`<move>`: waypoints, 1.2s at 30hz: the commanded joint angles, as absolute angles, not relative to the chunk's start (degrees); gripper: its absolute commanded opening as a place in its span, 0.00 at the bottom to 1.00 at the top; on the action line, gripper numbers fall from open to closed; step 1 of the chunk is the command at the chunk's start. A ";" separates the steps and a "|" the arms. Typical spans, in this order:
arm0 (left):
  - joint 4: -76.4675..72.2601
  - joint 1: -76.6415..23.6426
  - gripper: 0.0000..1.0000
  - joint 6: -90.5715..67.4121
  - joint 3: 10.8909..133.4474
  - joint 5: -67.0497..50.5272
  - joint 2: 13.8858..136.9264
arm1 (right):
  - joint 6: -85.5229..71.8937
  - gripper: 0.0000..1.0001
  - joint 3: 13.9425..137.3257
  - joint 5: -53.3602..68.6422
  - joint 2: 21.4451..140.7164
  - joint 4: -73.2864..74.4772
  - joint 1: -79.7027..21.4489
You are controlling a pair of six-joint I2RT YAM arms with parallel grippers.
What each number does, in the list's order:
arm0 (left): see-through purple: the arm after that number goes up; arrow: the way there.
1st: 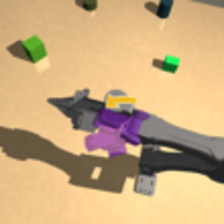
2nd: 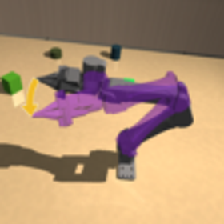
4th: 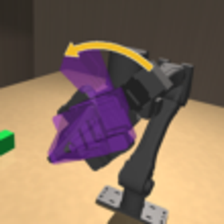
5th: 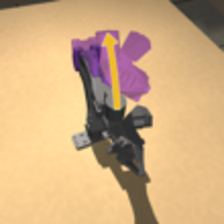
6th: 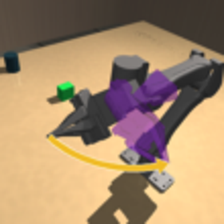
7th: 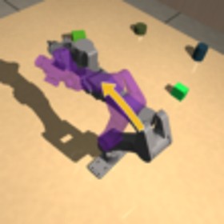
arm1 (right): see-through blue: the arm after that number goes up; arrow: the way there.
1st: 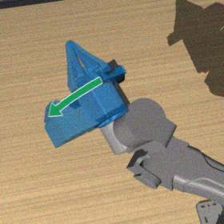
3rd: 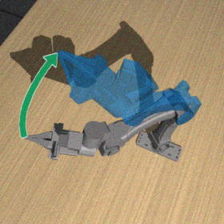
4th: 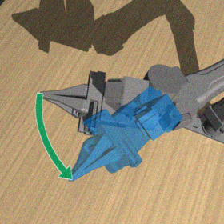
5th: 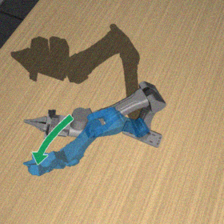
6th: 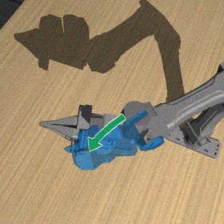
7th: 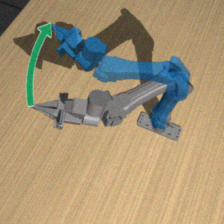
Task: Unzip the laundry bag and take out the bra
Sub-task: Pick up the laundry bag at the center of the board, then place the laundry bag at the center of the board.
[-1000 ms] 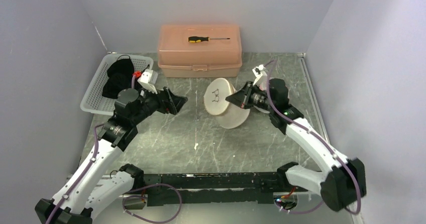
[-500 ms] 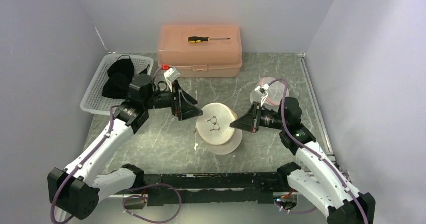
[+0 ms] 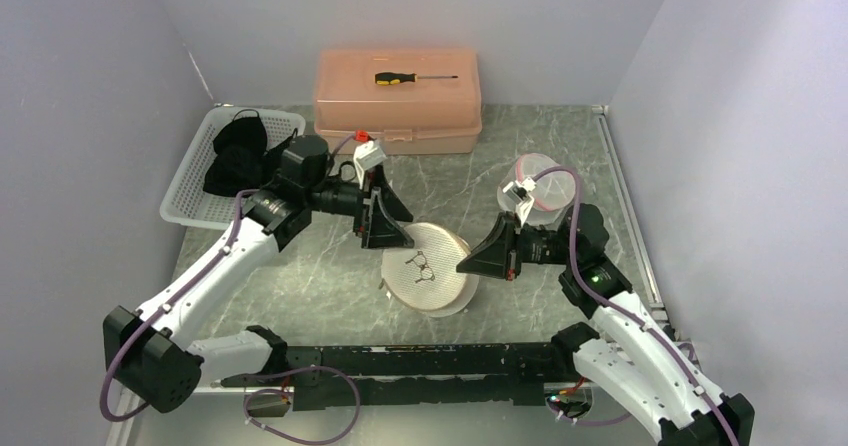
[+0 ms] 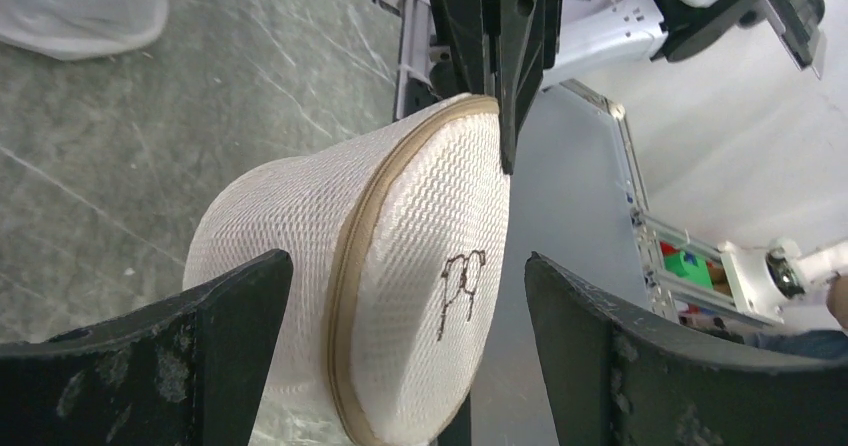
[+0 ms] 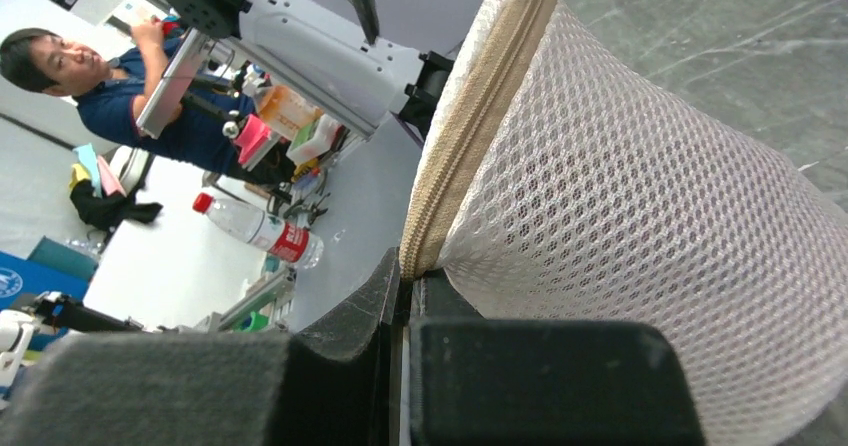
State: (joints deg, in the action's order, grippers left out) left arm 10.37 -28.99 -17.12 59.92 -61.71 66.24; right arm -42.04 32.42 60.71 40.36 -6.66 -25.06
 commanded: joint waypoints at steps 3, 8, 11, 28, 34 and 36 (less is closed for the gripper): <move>19.91 -32.69 0.87 -8.26 63.55 -62.29 68.18 | -40.84 0.00 32.70 63.38 38.40 -11.60 -26.04; 20.67 -33.60 0.67 -7.51 63.07 -65.10 69.25 | -40.32 0.00 32.46 63.32 38.36 -11.63 -26.60; 20.53 -34.04 0.50 -7.06 62.15 -66.26 68.85 | -40.15 0.00 32.66 63.20 38.56 -11.56 -26.86; 0.96 -34.37 0.03 -26.54 56.55 -49.13 64.43 | -32.28 1.00 41.36 27.19 37.27 8.26 -27.29; -12.66 -34.57 0.03 -42.13 49.24 -24.14 59.87 | -42.11 1.00 34.29 12.96 31.98 -3.00 -27.23; -20.16 -34.98 0.03 -48.47 42.97 -14.88 57.68 | -44.25 0.99 31.25 11.04 30.96 -7.13 -27.16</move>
